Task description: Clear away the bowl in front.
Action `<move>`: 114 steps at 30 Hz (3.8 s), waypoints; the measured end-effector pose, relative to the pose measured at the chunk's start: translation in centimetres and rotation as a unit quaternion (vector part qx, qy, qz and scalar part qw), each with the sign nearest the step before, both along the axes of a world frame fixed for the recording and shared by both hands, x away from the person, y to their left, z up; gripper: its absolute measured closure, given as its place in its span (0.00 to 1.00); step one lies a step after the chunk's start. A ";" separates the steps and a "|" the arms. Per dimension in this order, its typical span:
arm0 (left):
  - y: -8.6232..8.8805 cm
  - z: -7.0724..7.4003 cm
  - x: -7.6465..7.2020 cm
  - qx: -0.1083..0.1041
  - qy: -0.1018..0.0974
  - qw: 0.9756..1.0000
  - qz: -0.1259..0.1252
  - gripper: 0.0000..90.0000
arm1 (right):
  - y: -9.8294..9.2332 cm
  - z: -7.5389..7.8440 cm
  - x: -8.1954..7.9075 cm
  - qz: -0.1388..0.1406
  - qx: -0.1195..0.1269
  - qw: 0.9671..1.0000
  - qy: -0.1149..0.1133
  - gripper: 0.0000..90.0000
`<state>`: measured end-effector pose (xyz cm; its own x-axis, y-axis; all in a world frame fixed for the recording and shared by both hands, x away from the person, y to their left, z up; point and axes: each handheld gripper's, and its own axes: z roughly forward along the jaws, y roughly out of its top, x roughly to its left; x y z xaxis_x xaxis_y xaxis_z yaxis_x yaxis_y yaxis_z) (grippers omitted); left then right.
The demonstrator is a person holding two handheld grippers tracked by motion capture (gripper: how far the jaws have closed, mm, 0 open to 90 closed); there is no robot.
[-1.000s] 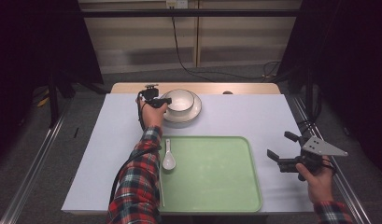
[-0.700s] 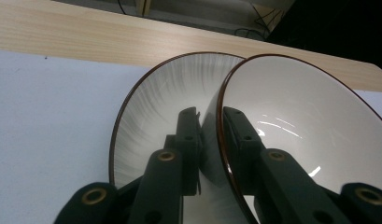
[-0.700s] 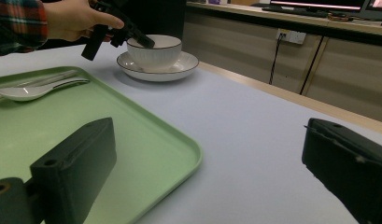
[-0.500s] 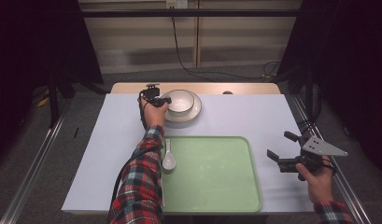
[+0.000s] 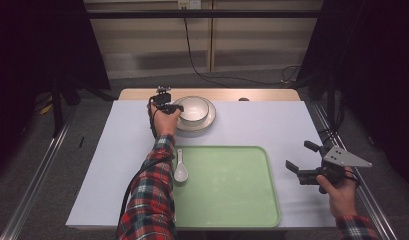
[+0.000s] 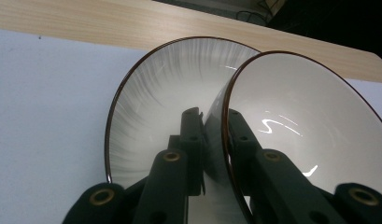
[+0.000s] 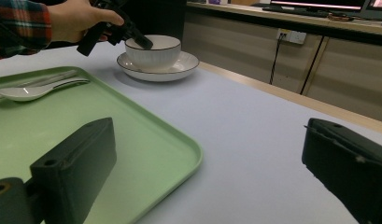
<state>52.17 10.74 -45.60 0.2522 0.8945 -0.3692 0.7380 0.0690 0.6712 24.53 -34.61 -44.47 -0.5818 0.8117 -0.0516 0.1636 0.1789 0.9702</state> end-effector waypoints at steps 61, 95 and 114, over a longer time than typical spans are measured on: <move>1.8 5.0 -10.3 -0.010 0.017 0.982 -0.188 0.89 | 0.3 0.0 0.1 0.001 -0.004 1.000 -0.004 0.02; 0.4 3.7 -18.4 -0.018 -0.008 0.961 -0.274 0.89 | 0.4 0.0 0.0 0.001 -0.008 1.000 0.001 0.02; 0.7 2.8 -20.9 -0.007 -0.001 0.952 -0.305 0.89 | 0.5 -0.1 0.0 0.004 -0.013 1.000 0.001 0.02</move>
